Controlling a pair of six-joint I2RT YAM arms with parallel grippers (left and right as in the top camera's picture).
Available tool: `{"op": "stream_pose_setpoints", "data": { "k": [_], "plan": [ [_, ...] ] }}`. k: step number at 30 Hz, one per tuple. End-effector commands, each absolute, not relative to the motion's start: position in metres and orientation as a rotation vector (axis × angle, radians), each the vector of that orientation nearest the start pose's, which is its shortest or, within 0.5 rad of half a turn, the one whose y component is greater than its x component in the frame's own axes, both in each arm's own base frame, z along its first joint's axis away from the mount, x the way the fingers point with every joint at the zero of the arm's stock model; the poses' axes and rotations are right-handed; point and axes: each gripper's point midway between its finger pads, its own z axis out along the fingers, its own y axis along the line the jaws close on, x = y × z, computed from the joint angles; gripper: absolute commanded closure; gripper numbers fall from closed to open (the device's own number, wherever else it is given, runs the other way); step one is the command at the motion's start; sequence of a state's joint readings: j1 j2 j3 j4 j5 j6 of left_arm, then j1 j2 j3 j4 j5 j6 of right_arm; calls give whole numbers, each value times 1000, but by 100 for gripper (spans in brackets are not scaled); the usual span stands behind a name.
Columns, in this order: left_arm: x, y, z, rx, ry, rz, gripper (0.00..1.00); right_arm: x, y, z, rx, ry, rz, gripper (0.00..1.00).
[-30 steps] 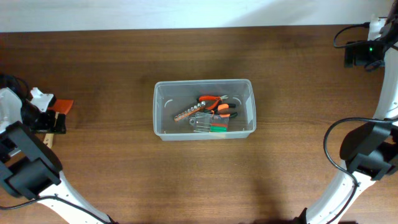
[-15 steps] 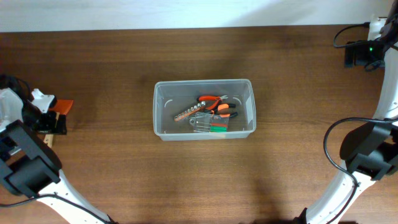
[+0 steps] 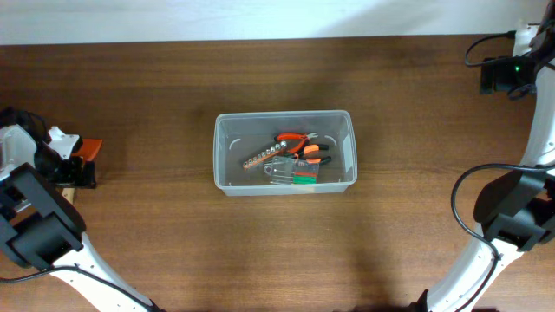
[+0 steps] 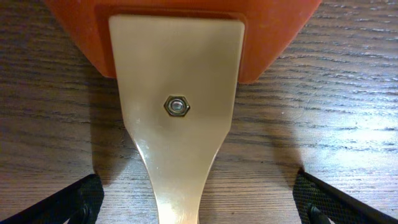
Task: Pack container
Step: 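Lower the left gripper and grasp the scraper's wooden handle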
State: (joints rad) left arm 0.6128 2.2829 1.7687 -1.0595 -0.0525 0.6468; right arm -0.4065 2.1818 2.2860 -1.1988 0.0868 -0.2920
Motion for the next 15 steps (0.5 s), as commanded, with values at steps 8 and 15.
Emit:
{"op": "stream_pose_setpoints", "data": {
  "k": [8, 15],
  "plan": [
    [352, 262, -3, 40, 3162, 77, 1, 472, -222, 202, 191, 2684, -335, 1],
    [354, 263, -3, 39, 3157, 82, 0, 472, -222, 202, 191, 2684, -335, 1]
  ]
}}
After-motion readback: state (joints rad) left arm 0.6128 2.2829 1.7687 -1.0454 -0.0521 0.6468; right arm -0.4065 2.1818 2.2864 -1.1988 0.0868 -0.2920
